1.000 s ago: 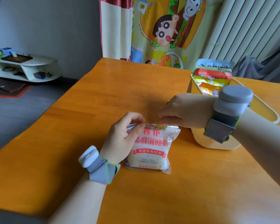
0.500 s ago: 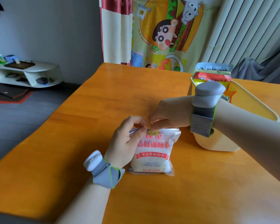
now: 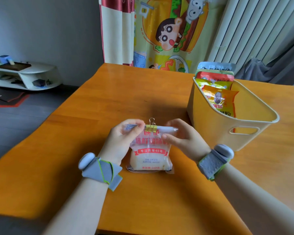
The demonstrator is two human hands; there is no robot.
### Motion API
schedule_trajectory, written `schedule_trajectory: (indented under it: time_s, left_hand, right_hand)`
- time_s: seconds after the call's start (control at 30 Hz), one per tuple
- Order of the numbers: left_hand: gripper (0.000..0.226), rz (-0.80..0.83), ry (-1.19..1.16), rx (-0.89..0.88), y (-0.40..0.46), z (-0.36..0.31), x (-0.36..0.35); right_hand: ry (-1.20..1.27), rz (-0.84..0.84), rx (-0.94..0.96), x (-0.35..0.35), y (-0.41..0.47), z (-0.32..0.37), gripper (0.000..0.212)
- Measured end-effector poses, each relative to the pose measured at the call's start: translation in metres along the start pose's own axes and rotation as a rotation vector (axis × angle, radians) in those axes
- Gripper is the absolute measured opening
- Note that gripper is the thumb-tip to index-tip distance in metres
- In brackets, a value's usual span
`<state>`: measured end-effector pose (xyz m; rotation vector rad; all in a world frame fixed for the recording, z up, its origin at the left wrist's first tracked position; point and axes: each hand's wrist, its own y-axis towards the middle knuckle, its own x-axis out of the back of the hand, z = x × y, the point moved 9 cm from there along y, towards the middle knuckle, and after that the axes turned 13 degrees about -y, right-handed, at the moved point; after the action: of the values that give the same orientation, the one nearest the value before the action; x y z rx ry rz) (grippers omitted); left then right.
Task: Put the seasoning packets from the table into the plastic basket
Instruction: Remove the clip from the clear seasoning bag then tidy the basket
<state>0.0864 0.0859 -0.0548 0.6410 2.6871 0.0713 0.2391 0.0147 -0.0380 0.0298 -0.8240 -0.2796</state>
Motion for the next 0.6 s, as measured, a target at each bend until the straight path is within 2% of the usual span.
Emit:
schedule_trajectory:
  time_s: [0.1,0.3,0.43,0.5,0.53,0.6]
  left_hand:
    - [0.010,0.013,0.005,-0.038,0.000,-0.004,-0.003]
    - [0.016,0.028,0.135,-0.104,0.003,-0.005,-0.004]
    - [0.029,-0.018,0.207,-0.099,0.005,0.002,-0.009]
    - [0.033,0.022,0.225,-0.034,0.007,0.011,-0.013]
    - [0.044,0.075,0.243,0.020,0.006,0.016,-0.016]
    - [0.096,0.170,0.378,0.126,0.001,0.024,-0.020]
  right_hand:
    - [0.252,-0.112,-0.052,0.000,-0.008,-0.015,0.011]
    - [0.419,-0.190,-0.059,0.010,-0.009,-0.010,0.021]
    - [0.665,-0.206,-0.272,-0.009,-0.016,-0.025,0.018]
    - [0.653,-0.194,-0.359,-0.019,-0.019,-0.031,0.015]
    - [0.616,-0.179,-0.376,-0.019,-0.018,-0.031,0.013]
    - [0.531,-0.099,-0.374,-0.017,-0.016,-0.027,0.016]
